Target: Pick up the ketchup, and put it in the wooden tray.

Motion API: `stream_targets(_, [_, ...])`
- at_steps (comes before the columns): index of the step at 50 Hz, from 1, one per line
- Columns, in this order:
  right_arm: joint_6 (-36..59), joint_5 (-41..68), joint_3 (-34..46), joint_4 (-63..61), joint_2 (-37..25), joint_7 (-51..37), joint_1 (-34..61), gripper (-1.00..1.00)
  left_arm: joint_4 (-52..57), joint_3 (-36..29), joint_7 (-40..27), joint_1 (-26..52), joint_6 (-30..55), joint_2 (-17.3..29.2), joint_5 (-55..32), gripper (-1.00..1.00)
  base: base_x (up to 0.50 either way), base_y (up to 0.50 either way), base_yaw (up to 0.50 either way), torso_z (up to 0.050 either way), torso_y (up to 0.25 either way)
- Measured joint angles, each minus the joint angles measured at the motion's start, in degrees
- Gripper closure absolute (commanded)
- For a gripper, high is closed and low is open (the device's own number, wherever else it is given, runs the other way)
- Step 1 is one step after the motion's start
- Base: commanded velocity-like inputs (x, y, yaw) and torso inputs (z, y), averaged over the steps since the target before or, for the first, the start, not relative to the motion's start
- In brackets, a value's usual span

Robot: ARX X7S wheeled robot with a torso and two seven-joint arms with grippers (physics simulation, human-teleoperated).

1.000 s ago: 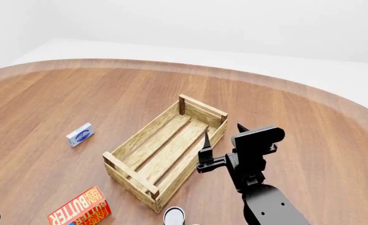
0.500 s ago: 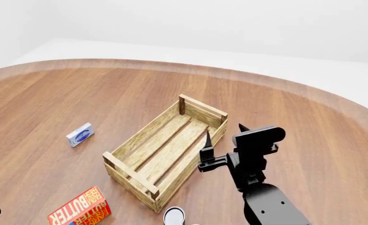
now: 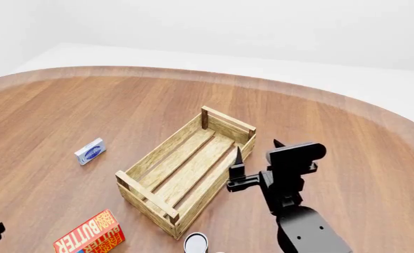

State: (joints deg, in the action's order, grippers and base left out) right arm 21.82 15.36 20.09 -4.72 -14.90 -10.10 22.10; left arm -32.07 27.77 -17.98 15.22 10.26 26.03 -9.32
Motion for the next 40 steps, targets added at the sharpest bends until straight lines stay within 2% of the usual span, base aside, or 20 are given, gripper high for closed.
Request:
stream_targets(8, [-0.13, 0.24, -0.34, 0.03, -0.22, -0.41, -0.25, -1.0, -4.82, -0.69, -0.15, 3.19, -1.83, 0.71, 0.89, 1.0, 0.0, 0.0, 0.0, 0.0, 0.0])
stream_targets(16, [-0.31, 0.49, -0.55, 0.02, -0.33, -0.73, -0.44, -1.0, -4.35, -0.9, 0.17, 3.55, -1.61, 0.61, 0.69, 1.0, 0.0, 0.0, 0.0, 0.0, 0.001])
stream_targets(40, [2.71, 2.31, -2.27, -6.4, -2.12, -2.87, -1.37, -1.0, 18.26, -3.69, 2.24, 3.19, 9.63, -0.02, -2.39, 1.0, 0.0, 0.0, 0.0, 0.0, 0.0])
